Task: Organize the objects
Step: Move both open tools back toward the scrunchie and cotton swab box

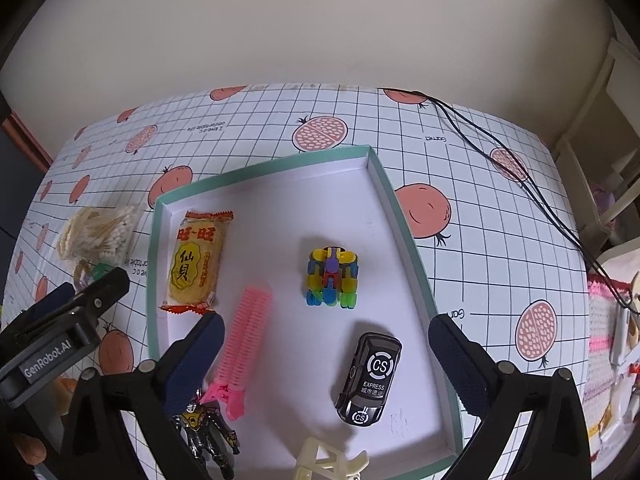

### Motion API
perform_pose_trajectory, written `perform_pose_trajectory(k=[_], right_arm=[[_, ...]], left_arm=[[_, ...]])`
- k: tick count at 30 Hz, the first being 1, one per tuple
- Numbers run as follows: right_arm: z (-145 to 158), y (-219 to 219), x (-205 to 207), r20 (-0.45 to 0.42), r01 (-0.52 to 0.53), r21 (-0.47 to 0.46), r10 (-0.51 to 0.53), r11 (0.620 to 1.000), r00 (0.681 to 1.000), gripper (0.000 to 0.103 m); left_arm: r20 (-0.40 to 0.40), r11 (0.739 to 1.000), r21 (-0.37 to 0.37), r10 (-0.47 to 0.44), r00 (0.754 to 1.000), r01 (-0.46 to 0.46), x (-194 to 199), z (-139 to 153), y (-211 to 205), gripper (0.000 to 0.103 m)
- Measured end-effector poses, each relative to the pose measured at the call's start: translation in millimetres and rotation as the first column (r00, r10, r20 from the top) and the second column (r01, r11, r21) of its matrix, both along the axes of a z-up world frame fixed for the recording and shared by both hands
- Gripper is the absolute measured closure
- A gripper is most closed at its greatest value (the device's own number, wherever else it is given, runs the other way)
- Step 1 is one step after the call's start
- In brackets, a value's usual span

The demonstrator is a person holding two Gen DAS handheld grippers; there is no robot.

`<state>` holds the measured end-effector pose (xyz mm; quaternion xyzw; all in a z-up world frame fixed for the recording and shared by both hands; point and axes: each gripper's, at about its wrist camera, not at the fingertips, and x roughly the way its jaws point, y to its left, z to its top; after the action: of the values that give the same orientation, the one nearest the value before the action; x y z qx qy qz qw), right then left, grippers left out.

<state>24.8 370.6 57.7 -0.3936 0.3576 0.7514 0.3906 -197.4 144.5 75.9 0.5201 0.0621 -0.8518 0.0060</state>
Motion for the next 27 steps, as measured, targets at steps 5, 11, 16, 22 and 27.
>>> perform_pose_trajectory(k=[5,11,16,22,27], right_arm=[[7,0,0,-0.013,0.026,0.007,-0.026,1.000,1.000,0.000],[25,-4,-14,-0.063,0.048,0.036,-0.046,0.998,0.997,0.000],[37,-12,-43,-0.094,0.016,0.053,-0.011,0.998,0.996,0.000],[49,-25,-81,-0.108,-0.017,0.079,0.025,0.997,0.994,0.000],[55,-35,-115,-0.137,-0.059,0.090,0.071,0.994,0.988,0.000]], left_arm=[[-0.015,1.000,0.011,0.010,1.000,-0.010,-1,6,-9,0.002],[-0.060,0.999,0.011,0.040,0.997,-0.040,0,21,-36,0.002],[-0.074,0.994,0.004,0.105,0.992,-0.105,0,28,-76,0.002],[-0.088,0.980,0.008,0.199,0.976,-0.199,6,34,-134,0.002],[-0.082,0.967,0.024,0.255,0.963,-0.254,10,33,-173,0.002]])
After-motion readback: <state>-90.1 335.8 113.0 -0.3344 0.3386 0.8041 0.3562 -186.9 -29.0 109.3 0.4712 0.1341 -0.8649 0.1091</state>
